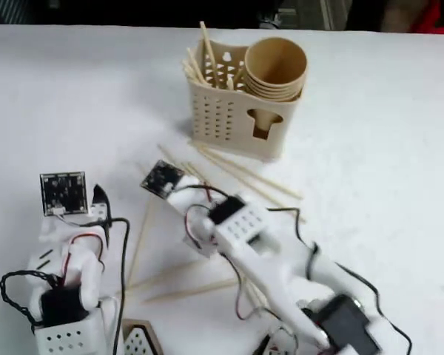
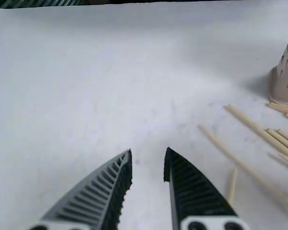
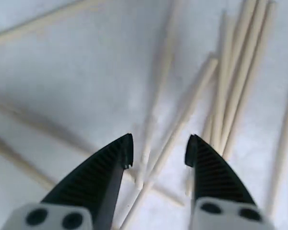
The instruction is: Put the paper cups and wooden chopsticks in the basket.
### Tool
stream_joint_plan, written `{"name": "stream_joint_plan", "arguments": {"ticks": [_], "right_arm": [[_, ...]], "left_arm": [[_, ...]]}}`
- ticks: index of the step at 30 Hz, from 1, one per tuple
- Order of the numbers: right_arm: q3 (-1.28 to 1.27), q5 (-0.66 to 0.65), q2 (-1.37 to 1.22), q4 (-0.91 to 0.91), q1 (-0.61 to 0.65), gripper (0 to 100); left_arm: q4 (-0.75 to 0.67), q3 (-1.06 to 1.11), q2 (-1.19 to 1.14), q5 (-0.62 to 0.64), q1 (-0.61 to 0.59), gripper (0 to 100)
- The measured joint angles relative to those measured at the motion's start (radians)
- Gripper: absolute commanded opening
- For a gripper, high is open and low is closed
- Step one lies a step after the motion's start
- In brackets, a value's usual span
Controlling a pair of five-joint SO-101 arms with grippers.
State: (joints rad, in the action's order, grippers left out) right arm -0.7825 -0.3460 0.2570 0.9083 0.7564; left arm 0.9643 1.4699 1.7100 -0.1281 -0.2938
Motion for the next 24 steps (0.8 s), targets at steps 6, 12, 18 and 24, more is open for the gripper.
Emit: {"name": "stream_joint_plan", "arguments": {"ticks": [6,12,18,24], "right_arm": [[0.110,0.000,-0.163,0.034,-0.002,24.1],[0.155,0.000,-0.238,0.034,-0.002,24.0],[0.224,0.000,-0.347,0.035,-0.003,12.8],[0.287,0.002,-0.400,0.035,-0.038,1.4]], "left_arm": [[0.000,0.002,0.006,0.000,0.000,13],[0.000,0.002,0.006,0.000,0.000,13],[0.000,0.002,0.006,0.000,0.000,13],[0.000,0.002,0.006,0.000,0.000,13]]}}
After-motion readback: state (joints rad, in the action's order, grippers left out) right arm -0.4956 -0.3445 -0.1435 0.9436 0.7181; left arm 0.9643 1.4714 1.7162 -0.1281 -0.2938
